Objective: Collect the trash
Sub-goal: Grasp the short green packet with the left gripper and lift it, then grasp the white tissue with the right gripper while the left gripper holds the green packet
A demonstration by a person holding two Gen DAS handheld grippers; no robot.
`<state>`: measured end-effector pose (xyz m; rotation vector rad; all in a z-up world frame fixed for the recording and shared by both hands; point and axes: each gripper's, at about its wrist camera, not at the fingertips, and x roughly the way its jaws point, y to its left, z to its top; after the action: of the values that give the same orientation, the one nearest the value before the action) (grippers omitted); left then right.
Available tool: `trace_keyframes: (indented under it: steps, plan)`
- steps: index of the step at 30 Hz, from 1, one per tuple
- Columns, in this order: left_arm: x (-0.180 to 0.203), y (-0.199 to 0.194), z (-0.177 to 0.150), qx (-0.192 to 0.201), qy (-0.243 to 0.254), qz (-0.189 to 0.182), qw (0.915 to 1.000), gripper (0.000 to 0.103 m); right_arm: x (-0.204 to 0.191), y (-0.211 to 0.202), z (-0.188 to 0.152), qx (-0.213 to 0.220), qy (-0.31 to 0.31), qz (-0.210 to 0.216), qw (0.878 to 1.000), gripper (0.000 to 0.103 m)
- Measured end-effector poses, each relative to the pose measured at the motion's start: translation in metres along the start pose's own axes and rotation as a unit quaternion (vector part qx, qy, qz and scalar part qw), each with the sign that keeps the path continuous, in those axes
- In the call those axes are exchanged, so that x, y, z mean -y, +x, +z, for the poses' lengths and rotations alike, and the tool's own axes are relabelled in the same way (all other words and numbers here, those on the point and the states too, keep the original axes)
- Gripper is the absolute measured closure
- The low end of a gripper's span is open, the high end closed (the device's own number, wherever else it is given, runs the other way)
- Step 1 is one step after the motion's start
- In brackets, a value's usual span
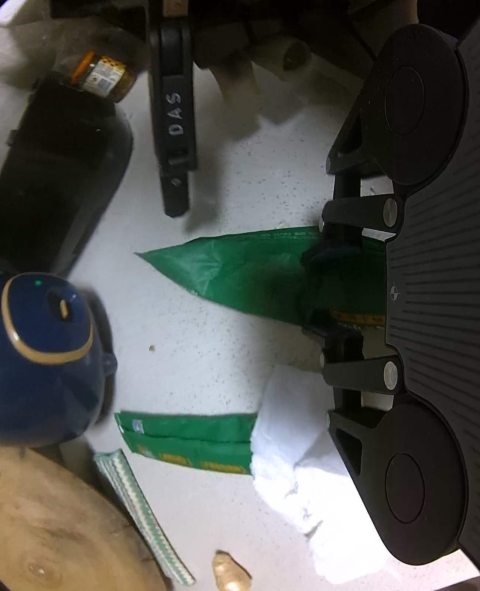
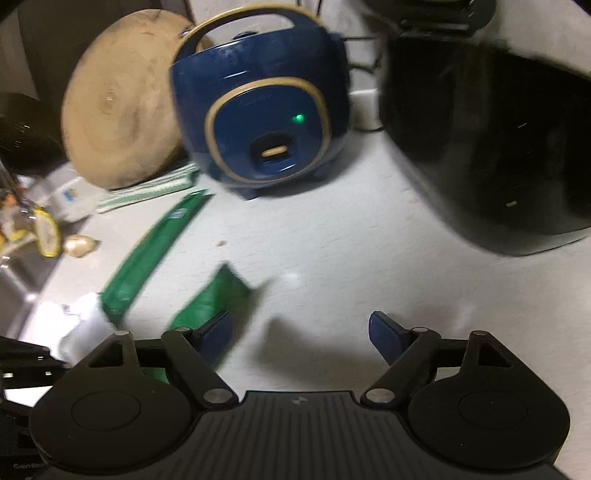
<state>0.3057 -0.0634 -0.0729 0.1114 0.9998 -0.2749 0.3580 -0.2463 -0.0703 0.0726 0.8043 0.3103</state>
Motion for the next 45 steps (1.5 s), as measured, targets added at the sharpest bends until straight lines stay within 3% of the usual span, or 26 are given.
trace_keyframes:
  steps: [7, 12, 16, 19, 21, 23, 27, 30, 33, 38, 42, 45]
  plan:
    - [0.009, 0.007, 0.004, -0.012, 0.03, 0.015, 0.9994, 0.048, 0.009, -0.002, -0.005, -0.007, 0.008, -0.018, 1.0, 0.021]
    - [-0.004, 0.005, 0.004, -0.016, 0.004, 0.026, 0.9995, 0.05, 0.003, 0.002, -0.008, -0.012, -0.003, -0.019, 1.0, 0.021]
    - [-0.01, 0.003, 0.001, -0.003, -0.01, 0.007, 0.9999, 0.054, -0.009, 0.0, -0.006, 0.004, -0.03, -0.025, 0.999, 0.021]
    - [-0.016, 0.0, -0.007, 0.027, -0.044, -0.007, 0.9986, 0.067, -0.02, -0.002, -0.001, 0.027, -0.04, -0.045, 0.998, 0.019]
    - [-0.024, -0.009, -0.013, 0.048, -0.09, -0.026, 0.9944, 0.084, -0.024, -0.001, 0.002, 0.028, -0.048, -0.039, 0.998, 0.019]
    - [-0.03, -0.022, -0.019, 0.069, -0.113, -0.035, 0.9905, 0.088, -0.028, 0.002, 0.005, 0.019, -0.057, -0.018, 0.998, 0.019]
    - [-0.04, -0.061, -0.033, 0.113, -0.134, -0.003, 0.9845, 0.09, -0.044, 0.007, 0.013, 0.012, -0.065, 0.028, 0.997, 0.019]
    - [-0.061, -0.092, -0.049, 0.147, -0.183, 0.034, 0.9715, 0.09, -0.062, 0.008, 0.02, 0.019, -0.072, 0.077, 0.994, 0.019]
    - [-0.084, -0.121, -0.068, 0.171, -0.23, 0.094, 0.9534, 0.09, -0.095, 0.013, 0.024, 0.014, -0.106, 0.127, 0.986, 0.019]
    - [-0.119, -0.162, -0.105, 0.197, -0.303, 0.173, 0.9164, 0.09, -0.162, 0.029, 0.009, -0.012, -0.191, 0.187, 0.964, 0.019]
    - [-0.135, -0.184, -0.139, 0.2, -0.345, 0.208, 0.893, 0.09, -0.206, 0.045, -0.008, -0.039, -0.228, 0.222, 0.947, 0.02]
    - [-0.142, -0.193, -0.161, 0.201, -0.364, 0.217, 0.8831, 0.09, -0.231, 0.054, -0.016, -0.053, -0.245, 0.217, 0.943, 0.025]
